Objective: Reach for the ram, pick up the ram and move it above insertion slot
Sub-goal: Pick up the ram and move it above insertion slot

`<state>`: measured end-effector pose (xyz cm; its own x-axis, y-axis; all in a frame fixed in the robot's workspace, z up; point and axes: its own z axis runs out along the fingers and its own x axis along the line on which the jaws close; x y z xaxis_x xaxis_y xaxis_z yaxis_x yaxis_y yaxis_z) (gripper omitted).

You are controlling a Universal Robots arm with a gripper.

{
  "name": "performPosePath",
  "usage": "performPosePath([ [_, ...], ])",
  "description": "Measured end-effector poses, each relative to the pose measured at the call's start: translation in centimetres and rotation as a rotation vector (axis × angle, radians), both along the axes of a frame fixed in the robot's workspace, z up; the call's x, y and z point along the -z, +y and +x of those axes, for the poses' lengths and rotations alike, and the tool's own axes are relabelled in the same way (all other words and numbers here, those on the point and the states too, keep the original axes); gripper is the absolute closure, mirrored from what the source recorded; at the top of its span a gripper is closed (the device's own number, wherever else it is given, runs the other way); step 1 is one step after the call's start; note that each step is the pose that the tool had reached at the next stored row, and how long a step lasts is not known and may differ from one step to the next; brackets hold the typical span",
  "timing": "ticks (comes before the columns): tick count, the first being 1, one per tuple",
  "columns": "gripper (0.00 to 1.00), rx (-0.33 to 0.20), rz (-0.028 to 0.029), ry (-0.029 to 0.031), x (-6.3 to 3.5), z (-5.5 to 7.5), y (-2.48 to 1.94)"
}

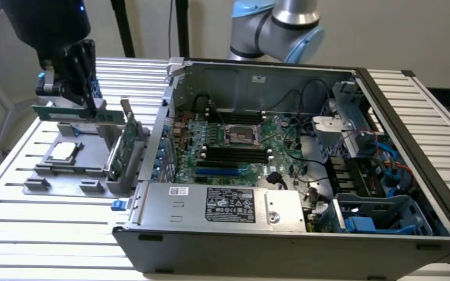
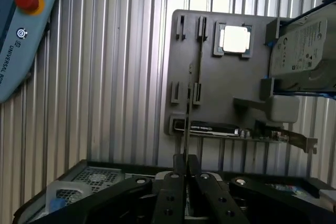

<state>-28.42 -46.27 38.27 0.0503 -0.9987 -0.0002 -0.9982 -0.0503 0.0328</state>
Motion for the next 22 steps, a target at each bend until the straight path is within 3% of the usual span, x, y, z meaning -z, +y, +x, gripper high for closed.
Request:
performPosePath([
  [15, 0.86, 0.000, 0.0310, 0.0000, -0.83, 6.3, 0.17],
  [22, 0.86, 0.000, 0.0411, 0.0000, -0.86, 9.5, 0.31],
])
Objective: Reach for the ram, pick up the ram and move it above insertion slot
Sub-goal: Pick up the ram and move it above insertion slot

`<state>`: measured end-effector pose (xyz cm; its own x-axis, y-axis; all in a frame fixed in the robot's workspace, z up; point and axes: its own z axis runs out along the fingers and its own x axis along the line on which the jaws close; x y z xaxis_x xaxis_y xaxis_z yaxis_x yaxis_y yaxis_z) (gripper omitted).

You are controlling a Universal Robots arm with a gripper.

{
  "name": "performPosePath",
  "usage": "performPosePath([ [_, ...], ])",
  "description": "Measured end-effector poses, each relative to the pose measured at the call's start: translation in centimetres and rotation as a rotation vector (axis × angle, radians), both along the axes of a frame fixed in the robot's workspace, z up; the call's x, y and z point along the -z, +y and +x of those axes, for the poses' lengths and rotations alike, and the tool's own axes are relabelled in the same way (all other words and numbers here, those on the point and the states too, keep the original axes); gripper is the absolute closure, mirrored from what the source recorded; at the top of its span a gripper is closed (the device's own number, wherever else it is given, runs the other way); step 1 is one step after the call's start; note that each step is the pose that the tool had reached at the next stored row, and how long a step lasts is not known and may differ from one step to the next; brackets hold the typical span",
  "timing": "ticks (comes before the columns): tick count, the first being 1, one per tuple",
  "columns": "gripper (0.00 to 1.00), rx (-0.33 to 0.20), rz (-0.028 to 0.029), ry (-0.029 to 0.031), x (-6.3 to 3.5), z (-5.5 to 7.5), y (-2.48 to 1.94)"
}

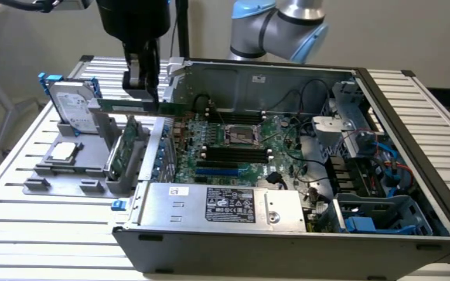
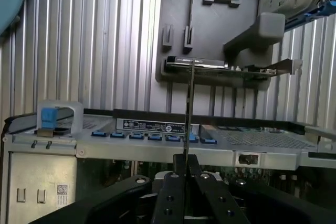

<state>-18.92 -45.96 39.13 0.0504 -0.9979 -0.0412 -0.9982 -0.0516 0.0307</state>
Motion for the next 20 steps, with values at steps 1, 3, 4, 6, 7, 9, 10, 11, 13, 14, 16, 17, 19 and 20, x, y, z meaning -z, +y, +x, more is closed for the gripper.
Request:
performPosePath([
  [1, 0.86, 0.000, 0.0010, 0.0001, -0.01, 0.5, 0.02],
  [3, 0.86, 0.000, 0.0028, 0.0000, -0.01, 1.4, 0.08],
  [4, 0.86, 0.000, 0.0036, 0.0000, 0.00, 1.8, 0.12],
  [6, 0.86, 0.000, 0.0048, 0.0001, -0.01, 2.7, 0.18],
  [7, 0.86, 0.000, 0.0054, 0.0001, -0.01, 3.2, 0.22],
  [9, 0.86, 0.000, 0.0063, 0.0001, 0.00, 4.1, 0.29],
  [10, 0.86, 0.000, 0.0067, 0.0001, -0.01, 4.6, 0.34],
  [11, 0.86, 0.000, 0.0070, 0.0001, 0.00, 5.0, 0.38],
  [13, 0.86, 0.000, 0.0074, 0.0001, 0.00, 5.9, 0.50],
  [14, 0.86, 0.000, 0.0074, 0.0002, 0.00, 6.3, 0.57],
  [16, 0.86, 0.000, 0.0074, 0.0001, 0.00, 7.0, 0.79],
  [17, 0.86, 0.000, 0.0074, 0.0002, -0.01, 7.3, 0.94],
  [19, 0.86, 0.000, 0.0074, 0.0001, 0.00, 7.9, 1.32],
  [20, 0.86, 0.000, 0.0073, 0.0002, 0.00, 8.2, 1.54],
])
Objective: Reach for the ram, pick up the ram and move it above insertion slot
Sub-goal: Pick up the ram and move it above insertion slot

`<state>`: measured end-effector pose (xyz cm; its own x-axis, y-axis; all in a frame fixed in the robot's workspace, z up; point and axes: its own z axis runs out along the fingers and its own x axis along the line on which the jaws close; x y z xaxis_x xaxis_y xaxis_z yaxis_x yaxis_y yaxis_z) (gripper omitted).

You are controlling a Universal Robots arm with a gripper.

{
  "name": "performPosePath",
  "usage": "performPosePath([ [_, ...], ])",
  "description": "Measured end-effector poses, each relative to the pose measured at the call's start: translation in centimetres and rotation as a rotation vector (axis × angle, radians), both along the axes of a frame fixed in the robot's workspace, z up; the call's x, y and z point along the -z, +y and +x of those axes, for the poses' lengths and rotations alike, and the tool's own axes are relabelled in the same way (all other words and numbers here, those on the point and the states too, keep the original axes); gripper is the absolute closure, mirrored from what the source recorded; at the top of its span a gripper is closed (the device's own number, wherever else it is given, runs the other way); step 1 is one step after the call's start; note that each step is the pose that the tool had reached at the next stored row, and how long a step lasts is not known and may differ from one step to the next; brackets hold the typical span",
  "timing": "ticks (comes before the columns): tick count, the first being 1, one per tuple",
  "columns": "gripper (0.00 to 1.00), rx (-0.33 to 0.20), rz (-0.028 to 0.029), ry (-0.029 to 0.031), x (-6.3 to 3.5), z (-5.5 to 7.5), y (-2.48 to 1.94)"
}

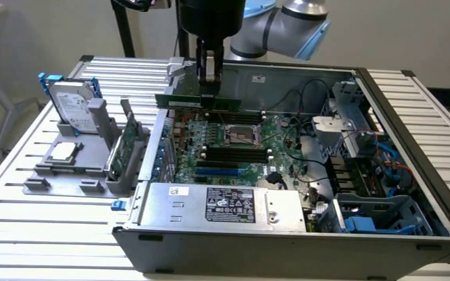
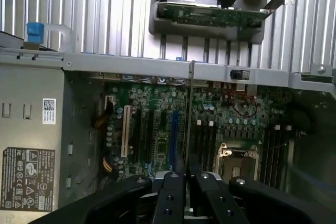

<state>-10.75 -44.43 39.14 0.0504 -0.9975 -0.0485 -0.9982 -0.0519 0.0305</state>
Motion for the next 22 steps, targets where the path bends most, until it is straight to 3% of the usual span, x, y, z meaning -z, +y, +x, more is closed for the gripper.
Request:
performPosePath([
  [16, 0.86, 0.000, 0.0000, 0.0000, 0.21, 4.0, 4.12],
  [22, 0.86, 0.000, 0.0000, 0.0000, 0.34, 5.7, 5.19],
])
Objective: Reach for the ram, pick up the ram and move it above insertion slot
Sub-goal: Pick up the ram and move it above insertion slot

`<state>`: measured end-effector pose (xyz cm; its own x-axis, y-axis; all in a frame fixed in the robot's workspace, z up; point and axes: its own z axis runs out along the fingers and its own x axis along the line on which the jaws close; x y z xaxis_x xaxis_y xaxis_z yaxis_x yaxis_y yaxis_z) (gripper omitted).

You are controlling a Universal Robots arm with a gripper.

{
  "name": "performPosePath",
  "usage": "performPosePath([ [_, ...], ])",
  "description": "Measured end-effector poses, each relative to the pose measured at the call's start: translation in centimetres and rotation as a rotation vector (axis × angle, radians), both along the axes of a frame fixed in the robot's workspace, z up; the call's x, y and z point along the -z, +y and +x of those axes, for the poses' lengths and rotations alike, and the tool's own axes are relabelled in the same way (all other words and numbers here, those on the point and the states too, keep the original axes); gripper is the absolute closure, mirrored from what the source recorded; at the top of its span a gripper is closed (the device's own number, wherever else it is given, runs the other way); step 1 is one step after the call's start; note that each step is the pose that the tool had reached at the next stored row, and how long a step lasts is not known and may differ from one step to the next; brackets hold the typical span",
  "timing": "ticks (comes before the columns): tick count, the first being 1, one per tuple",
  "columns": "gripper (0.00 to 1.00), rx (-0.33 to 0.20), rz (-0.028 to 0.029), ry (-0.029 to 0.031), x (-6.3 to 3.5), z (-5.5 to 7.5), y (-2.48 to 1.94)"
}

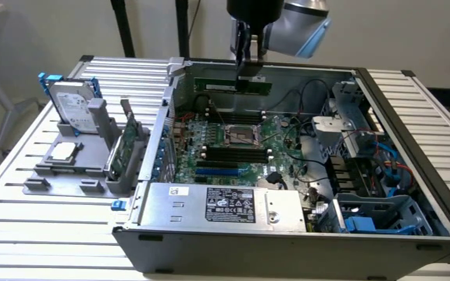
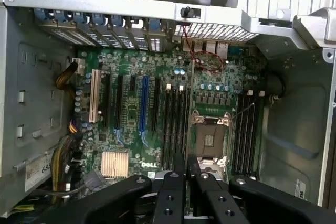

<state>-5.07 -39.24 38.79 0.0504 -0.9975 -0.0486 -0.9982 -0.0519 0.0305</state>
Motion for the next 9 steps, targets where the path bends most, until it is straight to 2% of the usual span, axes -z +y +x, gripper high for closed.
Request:
performPosePath([
  [3, 0.86, 0.000, 0.0000, 0.0000, 0.11, 0.57, 0.45],
  [6, 0.86, 0.001, 0.0000, -0.0005, 0.22, 0.87, 0.69],
  [9, 0.86, 0.002, 0.0003, -0.0039, 0.28, 1.01, 0.92],
])
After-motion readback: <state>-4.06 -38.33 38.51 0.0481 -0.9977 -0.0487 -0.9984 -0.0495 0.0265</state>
